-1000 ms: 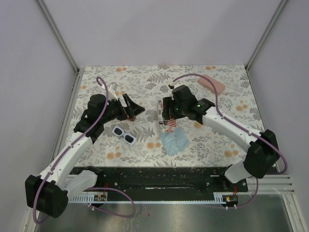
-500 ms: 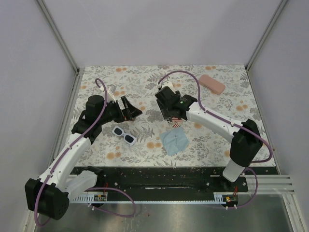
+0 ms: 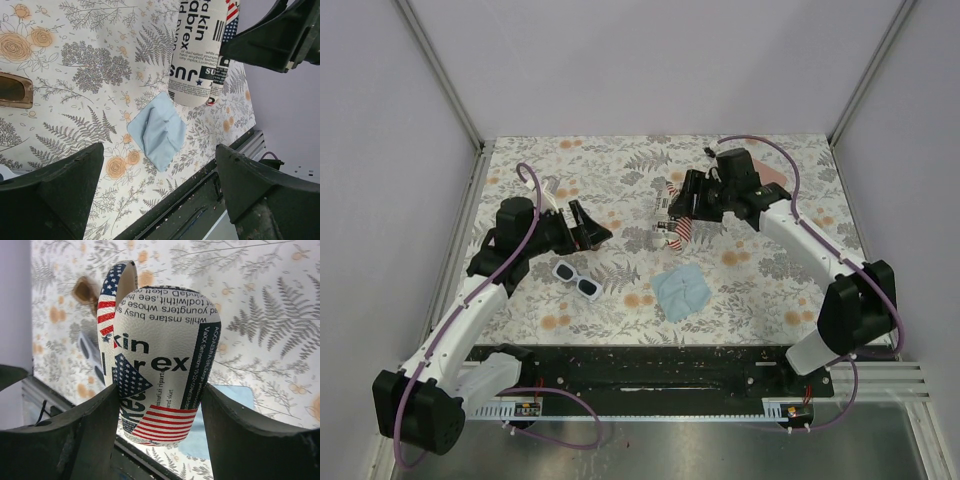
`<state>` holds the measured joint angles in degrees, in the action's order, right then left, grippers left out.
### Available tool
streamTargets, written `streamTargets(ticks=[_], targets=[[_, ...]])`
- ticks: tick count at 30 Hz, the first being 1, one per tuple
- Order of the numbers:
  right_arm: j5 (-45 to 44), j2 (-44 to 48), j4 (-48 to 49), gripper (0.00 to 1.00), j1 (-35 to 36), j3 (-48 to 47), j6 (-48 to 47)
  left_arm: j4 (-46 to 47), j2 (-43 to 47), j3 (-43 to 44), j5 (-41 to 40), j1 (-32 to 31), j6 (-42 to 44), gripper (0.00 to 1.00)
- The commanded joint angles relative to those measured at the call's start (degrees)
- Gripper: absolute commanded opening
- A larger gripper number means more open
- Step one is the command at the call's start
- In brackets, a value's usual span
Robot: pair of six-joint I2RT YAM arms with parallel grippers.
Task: Organize the sunglasses
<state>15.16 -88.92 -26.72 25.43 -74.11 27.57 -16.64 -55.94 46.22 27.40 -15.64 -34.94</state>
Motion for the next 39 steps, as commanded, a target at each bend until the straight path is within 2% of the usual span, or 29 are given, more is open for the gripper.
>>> streamTargets(ticks=[1, 4, 6, 9, 16, 20, 23, 25, 30, 39], targets=[[7.3, 4.4, 5.3, 0.56, 1.6, -0.2, -2.1, 1.2, 1.5, 1.6, 1.6, 0.8, 1.0, 0.96], [-1.8, 7.2, 6.2, 0.54, 5.6, 1.4, -12.7, 2.4, 1.3, 1.0, 1.9, 0.8, 0.6, 0.97], [-11.7, 7.5, 6.2, 0.55, 10.1, 1.2, -20.4, 3.3, 0.9, 0.9, 2.2, 0.9, 0.2, 0.96], [-20.5, 5.4, 8.0, 0.55, 15.0, 0.6, -27.2, 3.8, 0.8, 1.2, 2.7, 1.0, 0.0, 0.97], [-44.7, -0.7, 20.4, 0.56, 24.8, 3.8, -53.6, -2.3, 3.0, 4.8, 1.5, 2.0, 3.8, 0.96], [-50.0, -0.4, 33.4, 0.57, 26.1, 10.2, -63.5, -6.2, 6.3, 5.3, -0.8, 4.0, 5.6, 0.97], [-49.7, 0.9, 48.8, 0.58, 28.3, 20.5, -74.6, -9.5, 8.1, 5.3, -2.8, 6.3, 6.4, 0.99], [-49.1, 0.6, 54.6, 0.58, 29.5, 24.3, -79.1, -10.1, 8.5, 4.9, -2.1, 8.2, 6.6, 0.99], [-48.3, -3.4, 52.5, 0.57, 32.6, 24.4, -82.7, -8.2, 8.2, 2.3, 3.3, 11.1, 5.7, 0.99], [-52.5, -14.5, 57.1, 0.58, 38.2, 21.7, -88.6, -8.1, 8.3, 1.6, 4.2, 12.0, 6.0, 0.99]])
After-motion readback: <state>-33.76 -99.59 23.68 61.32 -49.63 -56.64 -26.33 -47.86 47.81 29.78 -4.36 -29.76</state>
